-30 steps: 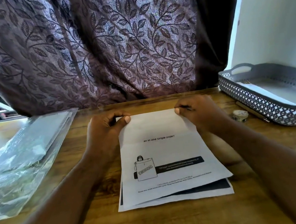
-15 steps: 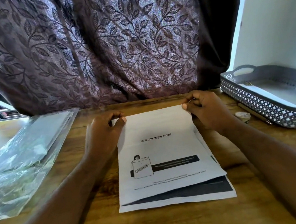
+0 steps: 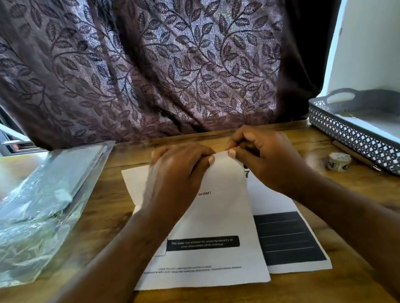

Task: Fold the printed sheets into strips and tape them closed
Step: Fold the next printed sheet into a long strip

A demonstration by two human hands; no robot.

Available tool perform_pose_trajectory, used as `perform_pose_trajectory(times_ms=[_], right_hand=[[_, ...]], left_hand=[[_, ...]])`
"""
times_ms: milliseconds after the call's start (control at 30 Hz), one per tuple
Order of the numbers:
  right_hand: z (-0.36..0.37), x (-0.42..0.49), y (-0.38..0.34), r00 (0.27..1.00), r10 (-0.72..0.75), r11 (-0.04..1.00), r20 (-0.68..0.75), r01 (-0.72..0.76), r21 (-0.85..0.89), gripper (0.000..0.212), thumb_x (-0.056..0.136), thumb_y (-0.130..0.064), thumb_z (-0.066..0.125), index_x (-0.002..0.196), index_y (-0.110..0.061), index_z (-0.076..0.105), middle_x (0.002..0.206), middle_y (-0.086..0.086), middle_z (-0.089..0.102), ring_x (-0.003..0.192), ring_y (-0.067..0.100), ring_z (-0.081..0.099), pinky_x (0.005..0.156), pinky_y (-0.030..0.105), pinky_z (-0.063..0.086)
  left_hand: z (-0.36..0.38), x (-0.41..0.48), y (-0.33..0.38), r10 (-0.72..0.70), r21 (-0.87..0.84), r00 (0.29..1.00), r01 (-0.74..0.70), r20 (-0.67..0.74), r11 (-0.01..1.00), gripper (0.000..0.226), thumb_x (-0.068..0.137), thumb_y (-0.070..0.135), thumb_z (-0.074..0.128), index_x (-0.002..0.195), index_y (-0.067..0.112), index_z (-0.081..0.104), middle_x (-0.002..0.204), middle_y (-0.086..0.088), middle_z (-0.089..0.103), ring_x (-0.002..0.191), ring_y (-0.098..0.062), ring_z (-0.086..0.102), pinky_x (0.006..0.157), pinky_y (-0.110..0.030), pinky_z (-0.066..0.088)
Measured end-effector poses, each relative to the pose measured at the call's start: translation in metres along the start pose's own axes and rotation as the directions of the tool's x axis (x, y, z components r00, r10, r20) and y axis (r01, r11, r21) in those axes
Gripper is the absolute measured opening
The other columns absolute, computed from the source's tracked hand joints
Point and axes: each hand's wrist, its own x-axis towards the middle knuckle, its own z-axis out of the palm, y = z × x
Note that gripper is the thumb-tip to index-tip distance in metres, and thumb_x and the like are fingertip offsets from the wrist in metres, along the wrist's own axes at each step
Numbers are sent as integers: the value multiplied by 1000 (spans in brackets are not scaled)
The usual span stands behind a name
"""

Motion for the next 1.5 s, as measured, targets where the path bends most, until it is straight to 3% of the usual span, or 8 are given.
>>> perform_pose_trajectory(times_ms=[333,433,600,767,900,1033,1200,1500], right_hand=[[-9,-1,34,981,194,978,13,-195,74,16,97,-14,65,89,-28,63,80,0,70,73,16,68,65,40,60],[-15,1,48,965,261,959,-36,-255,128,19,97,-14,66,86,-29,63,80,-2,72,73,11,69,57,26,57],[-22,-2,69,936,348,928,-47,-338,158,11,97,-17,66,88,-24,67,77,5,73,77,26,70,66,38,60],[-21,-3,74,916,399,885,-41,-373,278,14,97,-16,67,88,-27,67,78,-7,76,71,4,71,59,18,55],[-22,-5,79,879,470,792,84,-461,401,10,95,-21,70,104,-22,72,94,-1,80,86,19,77,77,42,63],[-22,-9,81,865,469,767,177,-499,403,15,95,-18,70,108,-22,75,103,0,80,95,23,76,88,49,60],[-22,-7,81,835,536,674,127,-513,531,13,96,-16,67,107,-19,73,102,5,79,95,25,77,85,47,61],[-23,-6,84,792,567,494,226,-547,676,27,93,0,63,111,-17,73,110,8,77,101,27,75,80,43,62]], left_hand=[[-10,0,-27,-129,77,992,128,8,989,16,91,33,62,89,27,78,87,13,77,77,-12,68,101,-46,39],[-14,0,-40,-194,56,981,195,-20,979,18,89,34,62,90,25,78,82,8,77,71,-16,67,87,-46,52],[-9,-1,-58,-367,-6,930,367,2,930,10,91,31,67,88,29,75,75,19,68,69,-1,61,64,-27,46],[-3,1,-60,-477,-141,879,475,25,868,6,89,33,73,83,31,75,73,26,66,73,12,61,56,-15,38],[-4,0,-60,-506,-237,862,500,42,833,13,89,29,74,78,35,71,74,23,69,68,7,66,52,-7,45],[-4,1,-59,-534,-332,843,522,64,785,14,91,29,71,82,37,66,81,18,71,72,3,70,61,-13,54],[0,3,-50,-547,-672,738,638,394,377,37,94,19,64,129,9,55,112,-8,76,100,-24,74,85,-47,60],[4,-5,-52,-532,-674,744,636,404,377,17,98,6,59,111,15,66,106,-7,78,98,-27,75,89,-48,58]])
